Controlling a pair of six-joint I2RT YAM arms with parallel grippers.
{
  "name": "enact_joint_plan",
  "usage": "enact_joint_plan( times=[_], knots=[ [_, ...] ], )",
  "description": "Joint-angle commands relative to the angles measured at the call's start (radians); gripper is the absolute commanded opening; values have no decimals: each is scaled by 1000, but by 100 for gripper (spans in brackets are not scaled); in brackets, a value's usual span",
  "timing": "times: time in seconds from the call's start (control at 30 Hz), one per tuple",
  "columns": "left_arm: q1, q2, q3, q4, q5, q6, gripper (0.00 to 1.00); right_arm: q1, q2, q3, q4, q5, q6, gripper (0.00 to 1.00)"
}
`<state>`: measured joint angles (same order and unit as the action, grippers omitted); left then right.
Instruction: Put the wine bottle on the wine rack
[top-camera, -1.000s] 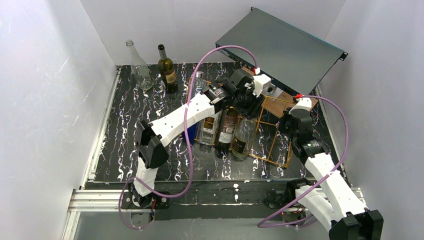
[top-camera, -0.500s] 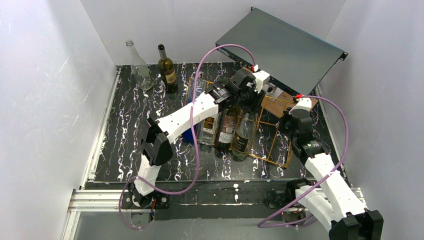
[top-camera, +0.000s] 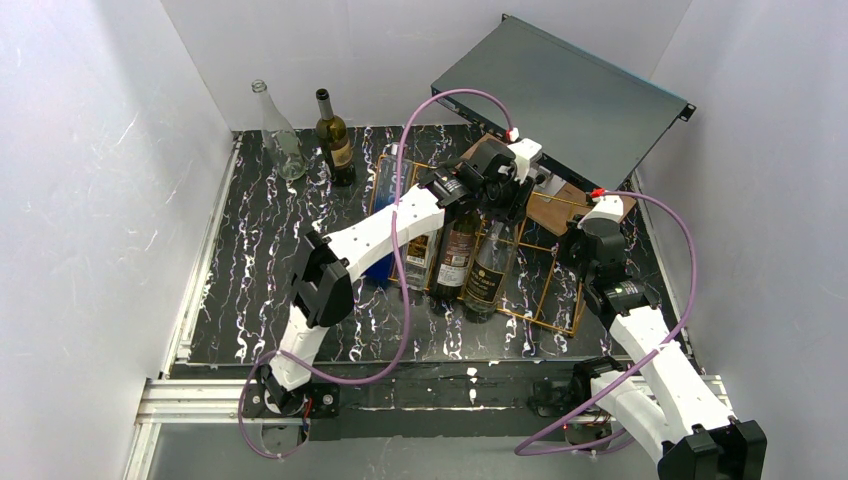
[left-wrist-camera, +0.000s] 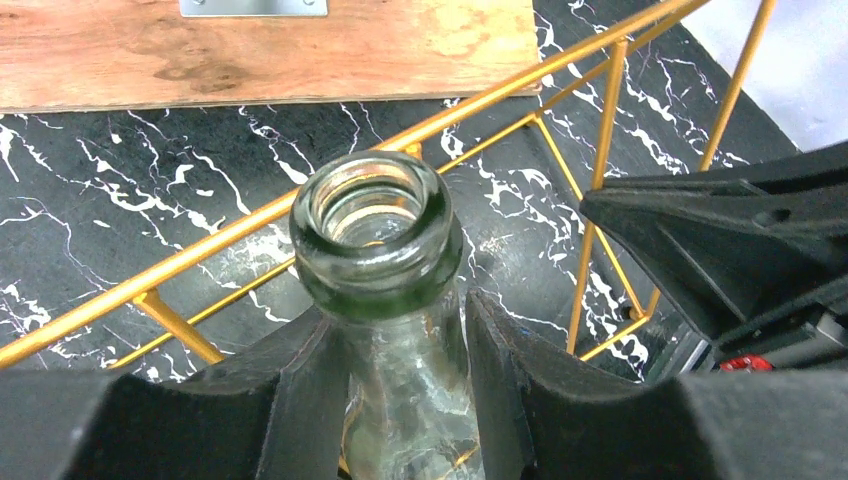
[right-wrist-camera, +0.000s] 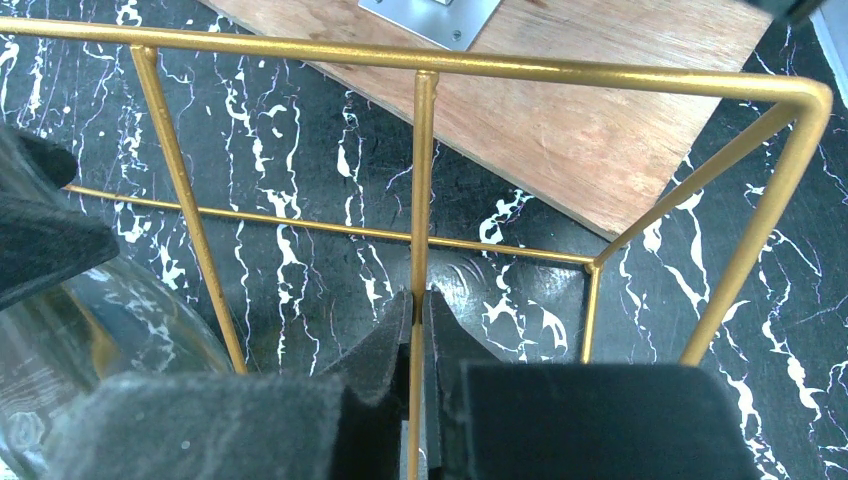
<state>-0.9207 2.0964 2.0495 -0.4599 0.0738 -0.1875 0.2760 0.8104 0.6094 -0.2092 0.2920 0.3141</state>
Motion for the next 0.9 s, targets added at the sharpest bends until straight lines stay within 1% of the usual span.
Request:
enact_joint_plan(
  times=[0.0,0.2,0.3,0.47,0.63,0.7,0.87],
  knots=[
    [-1,40,-13,-124,-31,59,4,18,11,-35,-86,-134,17,1],
    [4,45,-28,-122,-40,54,6,19,9,-39,-85,-134,18,1],
    [6,45,-31,-122,-42,54,16,18,8,-40,-82,-132,17,1],
    [11,44,-29,-122,-35,56,23,19,7,-39,-83,-130,17,1],
    [15,40,-29,-122,-19,54,36,18,7,-37,-85,-127,17,1],
    [16,36,-28,-122,-12,55,37,18,8,-38,-85,-128,17,1],
    [23,31,-28,-123,-1,50,50,18,9,-38,-85,-126,17,1]
  ],
)
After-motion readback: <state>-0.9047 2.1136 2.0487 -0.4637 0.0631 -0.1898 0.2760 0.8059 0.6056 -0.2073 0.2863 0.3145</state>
